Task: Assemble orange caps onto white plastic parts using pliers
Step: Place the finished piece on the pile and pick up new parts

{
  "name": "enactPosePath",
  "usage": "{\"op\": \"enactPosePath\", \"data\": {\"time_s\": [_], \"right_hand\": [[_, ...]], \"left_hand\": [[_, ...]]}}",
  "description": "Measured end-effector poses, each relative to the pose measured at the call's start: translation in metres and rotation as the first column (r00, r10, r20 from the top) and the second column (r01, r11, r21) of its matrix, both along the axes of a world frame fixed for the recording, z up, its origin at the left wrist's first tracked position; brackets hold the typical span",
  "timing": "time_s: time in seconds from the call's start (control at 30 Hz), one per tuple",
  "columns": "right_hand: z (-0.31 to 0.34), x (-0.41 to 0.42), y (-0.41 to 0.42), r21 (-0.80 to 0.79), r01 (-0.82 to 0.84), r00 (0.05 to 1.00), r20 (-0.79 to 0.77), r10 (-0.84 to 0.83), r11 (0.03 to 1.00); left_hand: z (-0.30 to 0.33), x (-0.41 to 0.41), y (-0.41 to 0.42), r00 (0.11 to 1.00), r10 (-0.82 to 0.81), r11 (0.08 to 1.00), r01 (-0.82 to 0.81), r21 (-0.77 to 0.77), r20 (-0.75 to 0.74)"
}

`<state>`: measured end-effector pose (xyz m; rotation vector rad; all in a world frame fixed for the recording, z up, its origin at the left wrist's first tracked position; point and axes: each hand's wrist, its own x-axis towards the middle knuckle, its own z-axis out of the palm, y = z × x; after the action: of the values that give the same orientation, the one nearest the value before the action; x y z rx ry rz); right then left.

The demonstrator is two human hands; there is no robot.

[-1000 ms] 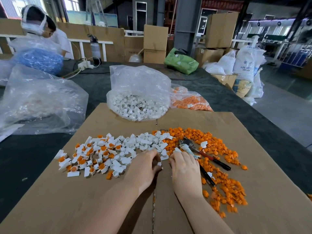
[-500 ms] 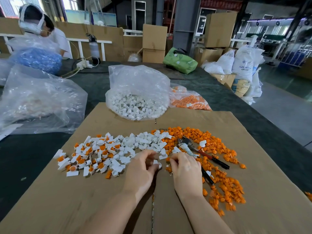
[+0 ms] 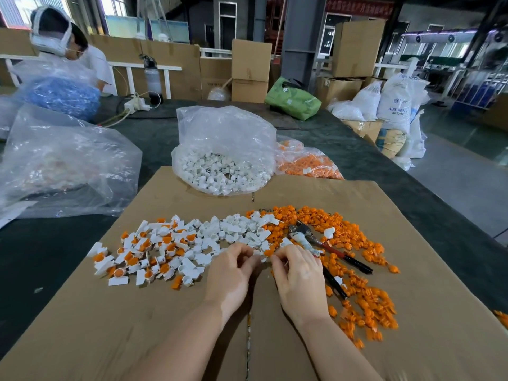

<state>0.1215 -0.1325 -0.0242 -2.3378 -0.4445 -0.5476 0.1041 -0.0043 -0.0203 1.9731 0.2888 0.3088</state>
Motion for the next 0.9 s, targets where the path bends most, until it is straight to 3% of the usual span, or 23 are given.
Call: {"op": "enactPosePath", "data": {"time_s": [0.23, 0.6, 0.8, 0.9], "right_hand": [[0.002, -0.002, 0.000, 0.000, -0.049, 0.999, -0.004, 0.049, 0.999], [0.005, -0.005, 0.002, -0.038, -0.059, 0.998, 0.026, 0.060, 0.998], [0.003, -0.005, 0.002, -0.036, -0.092, 0.996, 0.014, 0.093, 0.995], [0.002, -0.004, 0.000, -0.046, -0.105, 0.994, 0.016, 0.106, 0.993]], "left_hand": [[-0.001, -0.002, 0.000, 1.000, 0.017, 0.990, -0.016, -0.143, 0.002], [-0.003, -0.009, 0.001, 0.997, -0.070, 0.993, 0.071, -0.095, 0.009], [-0.002, -0.013, -0.002, 0.995, -0.099, 0.995, 0.098, 0.015, 0.027], [-0.001, -0.012, 0.000, 0.995, -0.091, 0.993, 0.093, -0.078, 0.031]]}}
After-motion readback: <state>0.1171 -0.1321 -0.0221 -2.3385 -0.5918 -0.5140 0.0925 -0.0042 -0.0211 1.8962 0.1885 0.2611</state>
